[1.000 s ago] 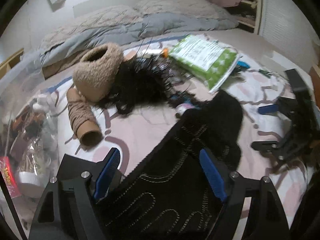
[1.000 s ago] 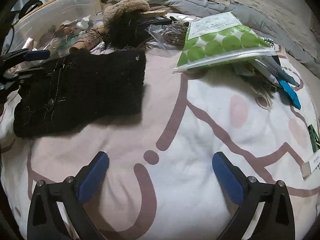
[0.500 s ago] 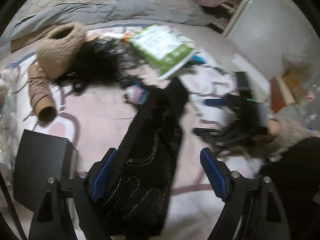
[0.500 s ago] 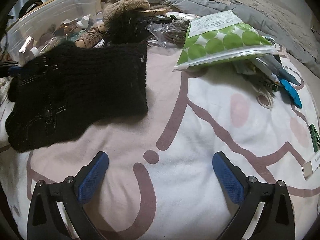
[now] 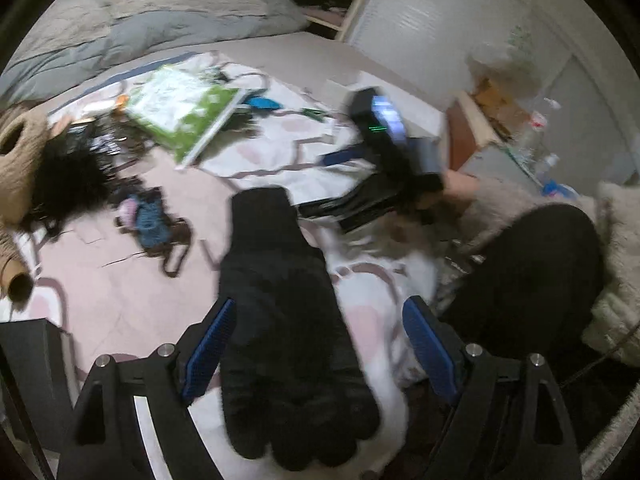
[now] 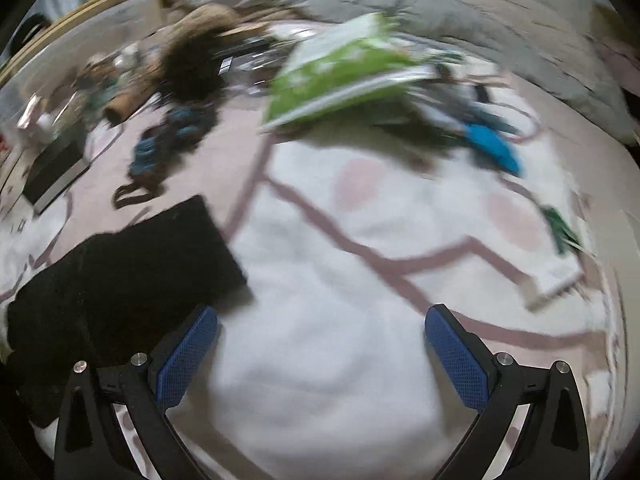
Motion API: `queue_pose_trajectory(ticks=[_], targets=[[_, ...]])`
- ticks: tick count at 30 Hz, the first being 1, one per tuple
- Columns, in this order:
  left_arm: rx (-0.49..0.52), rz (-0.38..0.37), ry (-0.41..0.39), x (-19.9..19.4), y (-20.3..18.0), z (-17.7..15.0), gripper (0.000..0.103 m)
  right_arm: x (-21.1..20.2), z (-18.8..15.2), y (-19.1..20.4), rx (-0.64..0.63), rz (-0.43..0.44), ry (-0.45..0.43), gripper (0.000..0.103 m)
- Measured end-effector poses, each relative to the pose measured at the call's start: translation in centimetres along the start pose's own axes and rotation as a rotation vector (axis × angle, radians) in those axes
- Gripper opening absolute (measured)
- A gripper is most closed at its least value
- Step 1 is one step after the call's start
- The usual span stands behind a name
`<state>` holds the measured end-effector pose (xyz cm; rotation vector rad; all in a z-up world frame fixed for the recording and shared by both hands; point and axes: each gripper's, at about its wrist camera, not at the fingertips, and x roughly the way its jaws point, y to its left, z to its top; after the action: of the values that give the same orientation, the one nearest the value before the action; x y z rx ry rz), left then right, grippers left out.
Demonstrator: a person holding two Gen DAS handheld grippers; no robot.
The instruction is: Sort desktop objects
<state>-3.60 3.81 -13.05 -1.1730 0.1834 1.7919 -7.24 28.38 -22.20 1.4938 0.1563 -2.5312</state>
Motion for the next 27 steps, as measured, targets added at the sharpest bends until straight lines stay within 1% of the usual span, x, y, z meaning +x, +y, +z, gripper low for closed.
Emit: queue_pose_trajectory(ticks=[1, 2, 4, 5, 7, 9, 12, 14, 16, 18, 19, 21, 22, 24, 27], targets=[[-0.031, 0.013, 0.001, 0.1, 0.8, 0.0, 0.085, -0.4, -0.1, -0.7, 0.028, 0.002, -0.012, 0.103], [-0.069, 0.024, 0.003, 0.4, 1.8, 0.0, 0.085, -1.0, -0.4, -1.3, 0.061, 0.023, -0.028, 0.103], [-0.146, 0.038, 0.009, 1.1, 4.0, -0.4, 0.085, -1.5, -0.4, -1.9, 0.12, 0.101, -0.047, 0.103], [-0.183, 0.035, 0.016, 1.4, 4.9, -0.7, 0.085, -1.5, -0.3, -2.0, 0.151, 0.16, -0.054, 0.103], [-0.232, 0.014, 0.028, 1.8, 5.9, -1.2, 0.085, -1.3, -0.1, -1.7, 0.175, 0.247, -0.054, 0.101], [-0.264, -0.008, 0.045, 2.7, 6.6, -1.7, 0.085, -0.5, 0.2, -0.4, 0.178, 0.324, -0.036, 0.083], [-0.272, 0.002, 0.07, 3.9, 6.9, -1.9, 0.085, 0.8, 0.3, 0.7, 0.187, 0.422, 0.012, 0.075], [-0.279, 0.011, 0.081, 4.8, 7.2, -2.0, 0.085, 1.1, 0.1, 1.7, 0.169, 0.453, 0.027, 0.072], [-0.281, 0.044, 0.09, 5.5, 7.6, -2.0, 0.085, 1.2, 0.3, 2.2, 0.151, 0.464, 0.035, 0.069], [-0.285, 0.071, 0.104, 6.2, 7.9, -2.1, 0.085, 1.2, 0.2, 2.6, 0.142, 0.486, 0.035, 0.058], [-0.286, 0.072, 0.108, 6.5, 8.0, -2.2, 0.085, 1.2, 0.2, 2.7, 0.142, 0.504, 0.039, 0.055], [-0.273, 0.079, 0.109, 6.7, 7.7, -2.3, 0.085, 1.4, 0.1, 3.0, 0.134, 0.537, 0.048, 0.04], [-0.264, 0.076, 0.107, 6.7, 7.6, -2.2, 0.085, 1.5, 0.1, 3.2, 0.126, 0.547, 0.054, 0.037], [-0.256, 0.048, 0.095, 6.5, 7.2, -2.1, 0.085, 1.6, 0.1, 3.9, 0.108, 0.565, 0.062, 0.026], [-0.273, 0.017, 0.101, 6.6, 7.3, -2.2, 0.085, 1.8, 0.5, 4.5, 0.097, 0.588, 0.058, 0.019]])
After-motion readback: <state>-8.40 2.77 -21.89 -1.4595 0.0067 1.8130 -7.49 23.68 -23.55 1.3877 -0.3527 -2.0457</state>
